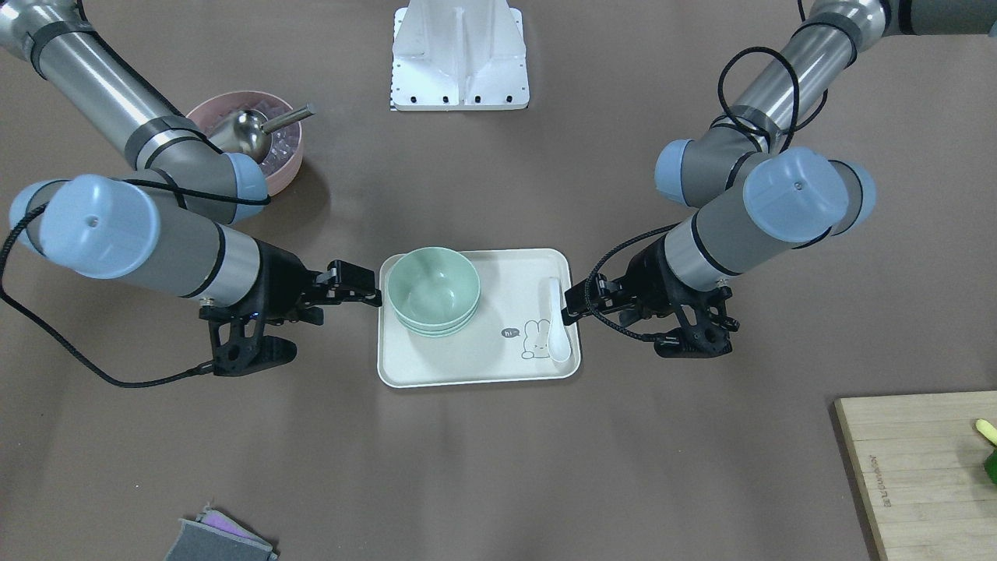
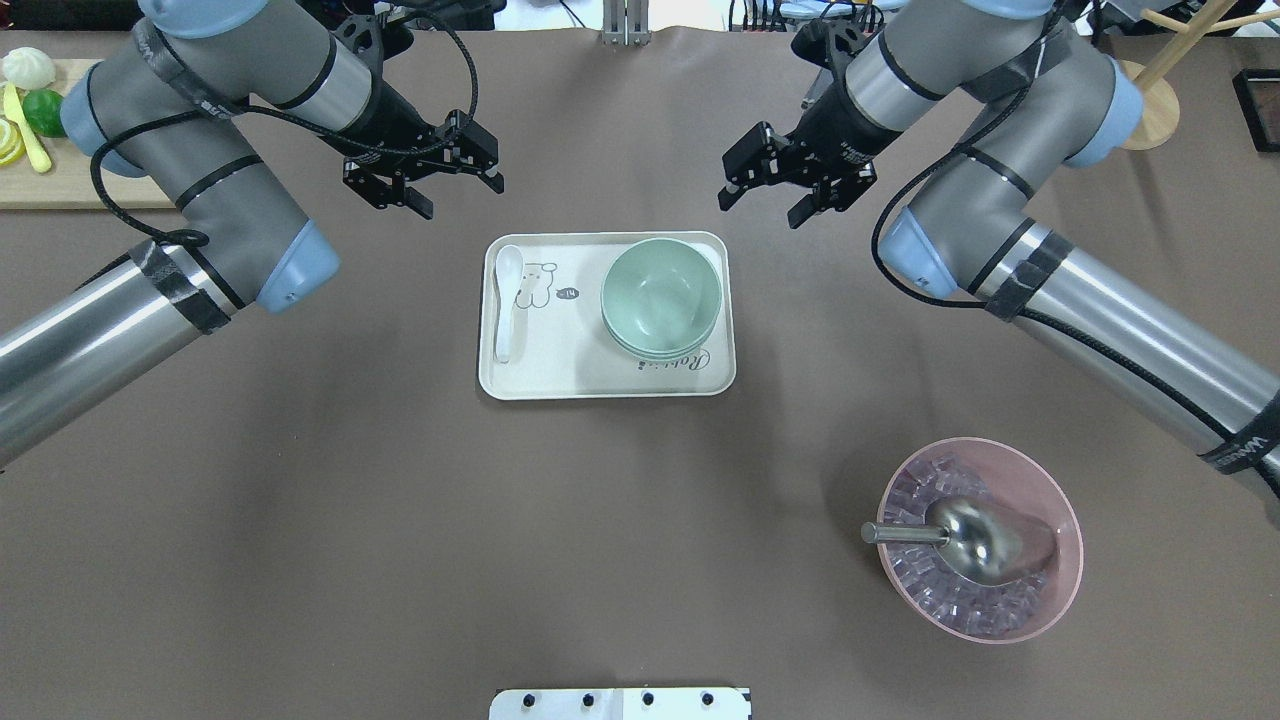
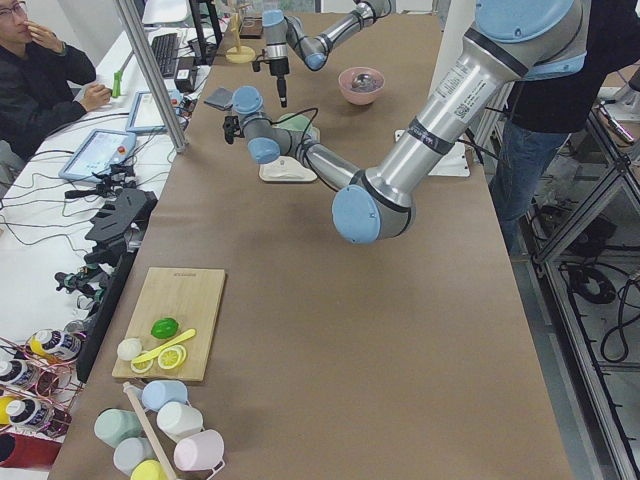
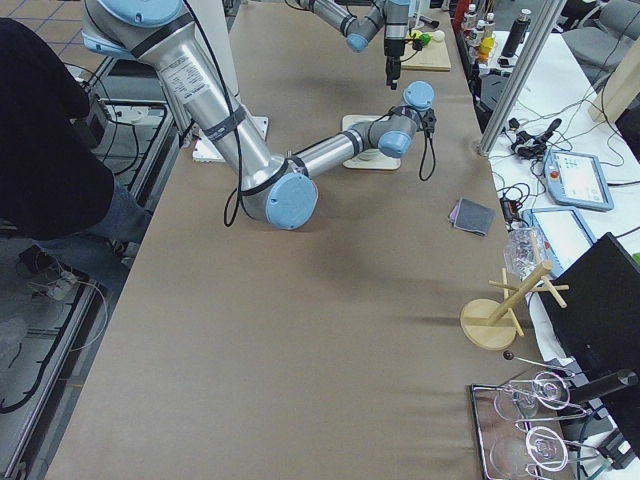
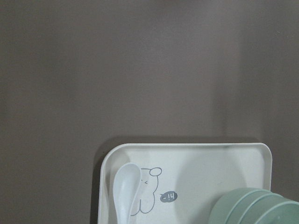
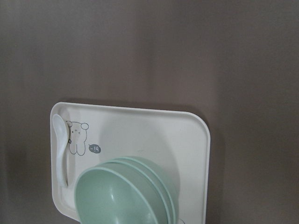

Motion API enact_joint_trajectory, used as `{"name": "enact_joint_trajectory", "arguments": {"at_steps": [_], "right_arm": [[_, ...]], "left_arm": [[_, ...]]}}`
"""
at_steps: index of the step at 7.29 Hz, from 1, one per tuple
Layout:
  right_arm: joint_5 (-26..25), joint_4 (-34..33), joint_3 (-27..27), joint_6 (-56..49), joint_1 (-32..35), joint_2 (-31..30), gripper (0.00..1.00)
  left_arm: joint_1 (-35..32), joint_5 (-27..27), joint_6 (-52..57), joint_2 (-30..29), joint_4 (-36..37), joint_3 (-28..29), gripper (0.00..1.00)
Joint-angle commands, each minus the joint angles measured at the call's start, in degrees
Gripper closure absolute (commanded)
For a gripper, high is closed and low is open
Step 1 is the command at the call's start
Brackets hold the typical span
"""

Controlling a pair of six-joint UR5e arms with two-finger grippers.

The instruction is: Stack green bowls together

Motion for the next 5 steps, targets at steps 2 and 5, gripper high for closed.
{"name": "enact_joint_trajectory", "arguments": {"at_steps": [2,5], "right_arm": [[-4.94,-2.69,5.57,-6.57,8.41,-7.95,0.00],[-15.58,-18.80,5.75,-35.56,15.36,-13.68,0.00]], "left_arm": [[-10.17,5.41,18.96,8.46,0.96,-0.56,0.02],[-23.70,9.02,43.06,12.77,16.98,-5.11,0.02]]}}
